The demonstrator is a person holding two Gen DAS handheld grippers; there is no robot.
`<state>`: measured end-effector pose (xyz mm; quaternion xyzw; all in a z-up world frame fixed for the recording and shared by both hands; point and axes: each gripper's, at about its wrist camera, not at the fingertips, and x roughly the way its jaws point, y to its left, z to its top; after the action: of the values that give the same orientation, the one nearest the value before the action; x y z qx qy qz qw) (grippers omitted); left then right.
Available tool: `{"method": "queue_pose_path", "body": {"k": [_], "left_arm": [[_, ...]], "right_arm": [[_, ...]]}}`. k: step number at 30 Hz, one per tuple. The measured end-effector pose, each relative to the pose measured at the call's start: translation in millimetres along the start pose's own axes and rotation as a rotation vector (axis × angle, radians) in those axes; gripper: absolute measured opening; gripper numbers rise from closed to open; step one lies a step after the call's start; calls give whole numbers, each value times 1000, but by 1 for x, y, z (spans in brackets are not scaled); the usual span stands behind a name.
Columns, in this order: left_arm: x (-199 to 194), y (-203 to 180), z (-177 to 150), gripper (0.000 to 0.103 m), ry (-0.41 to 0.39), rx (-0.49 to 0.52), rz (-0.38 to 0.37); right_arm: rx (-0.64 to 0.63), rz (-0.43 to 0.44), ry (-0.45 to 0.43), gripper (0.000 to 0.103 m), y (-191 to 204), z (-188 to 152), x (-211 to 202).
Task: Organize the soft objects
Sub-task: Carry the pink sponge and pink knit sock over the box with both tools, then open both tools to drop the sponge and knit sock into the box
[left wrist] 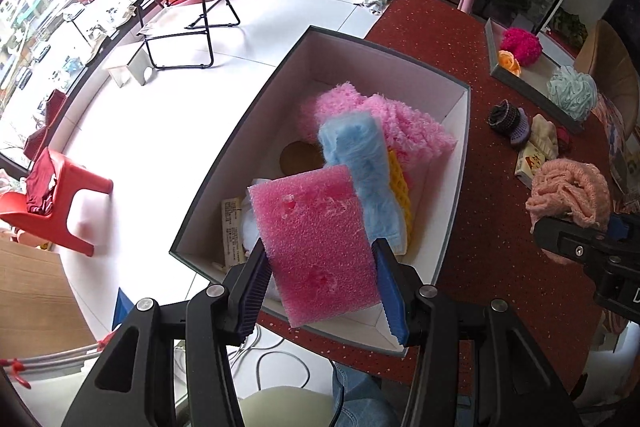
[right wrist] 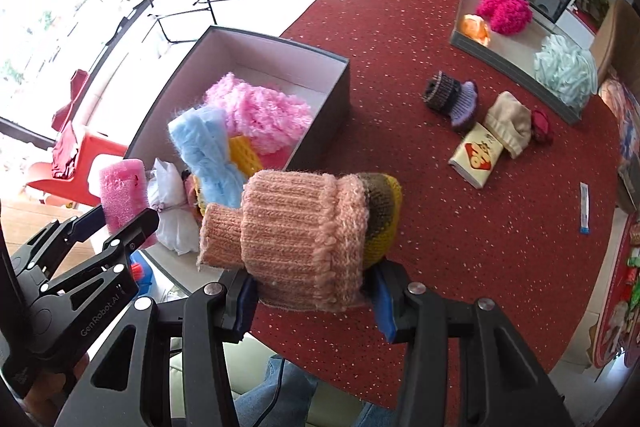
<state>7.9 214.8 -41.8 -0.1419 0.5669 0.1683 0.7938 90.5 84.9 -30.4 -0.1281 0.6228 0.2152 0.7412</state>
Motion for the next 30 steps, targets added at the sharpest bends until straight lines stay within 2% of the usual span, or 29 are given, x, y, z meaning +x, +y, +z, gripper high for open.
{"method": "queue_pose_path", "body": {"k": [13,30], "left_arm": [[9,14,8,52,17,-35,24],[35,30,29,52,68,-93,53]], "right_arm": [[-46,34,5,51,23,13,7],[-78,28,21,51,40,61,33]]}}
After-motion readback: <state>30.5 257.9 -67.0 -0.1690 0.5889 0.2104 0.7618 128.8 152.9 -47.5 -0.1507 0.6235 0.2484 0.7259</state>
